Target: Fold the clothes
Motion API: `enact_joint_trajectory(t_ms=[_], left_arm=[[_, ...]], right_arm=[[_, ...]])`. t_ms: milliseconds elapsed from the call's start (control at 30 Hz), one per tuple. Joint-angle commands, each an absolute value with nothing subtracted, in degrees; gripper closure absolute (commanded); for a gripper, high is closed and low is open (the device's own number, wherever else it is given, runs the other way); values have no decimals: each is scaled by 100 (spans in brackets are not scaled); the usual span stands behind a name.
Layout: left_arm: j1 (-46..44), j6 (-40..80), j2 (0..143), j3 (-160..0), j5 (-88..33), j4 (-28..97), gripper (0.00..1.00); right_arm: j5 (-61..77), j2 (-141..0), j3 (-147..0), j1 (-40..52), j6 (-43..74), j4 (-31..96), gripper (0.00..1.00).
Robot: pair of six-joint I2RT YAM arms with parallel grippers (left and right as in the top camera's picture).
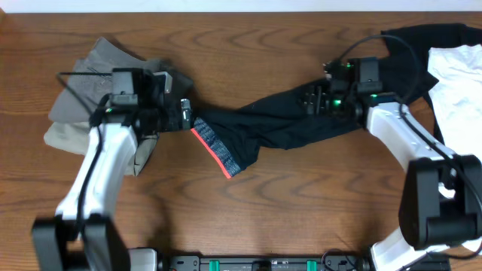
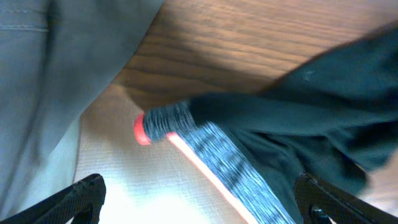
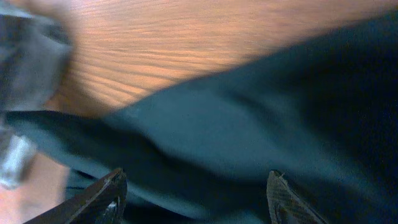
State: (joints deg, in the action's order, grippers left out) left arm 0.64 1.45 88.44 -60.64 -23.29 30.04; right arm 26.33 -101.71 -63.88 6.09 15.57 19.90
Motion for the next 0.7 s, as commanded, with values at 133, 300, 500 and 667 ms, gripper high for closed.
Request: enact_joint_trajectory(t_ms=[133, 300, 500, 667], left_arm=[[78, 51, 9988, -5994, -2469, 2185, 7], [78, 49, 10315, -5994, -2860, 1990, 29], [80, 51, 10324, -5996, -3020, 1981, 90], [80, 71, 9920, -6110, -3238, 2298, 94]], right_arm=[[1772, -9474, -6407, 272, 751, 2591, 29], [1347, -9247, -6407, 132, 740, 2705, 27], [1341, -9223, -6407, 30, 740, 2703, 27], [808, -9223, -6407, -204, 760, 2694, 26]])
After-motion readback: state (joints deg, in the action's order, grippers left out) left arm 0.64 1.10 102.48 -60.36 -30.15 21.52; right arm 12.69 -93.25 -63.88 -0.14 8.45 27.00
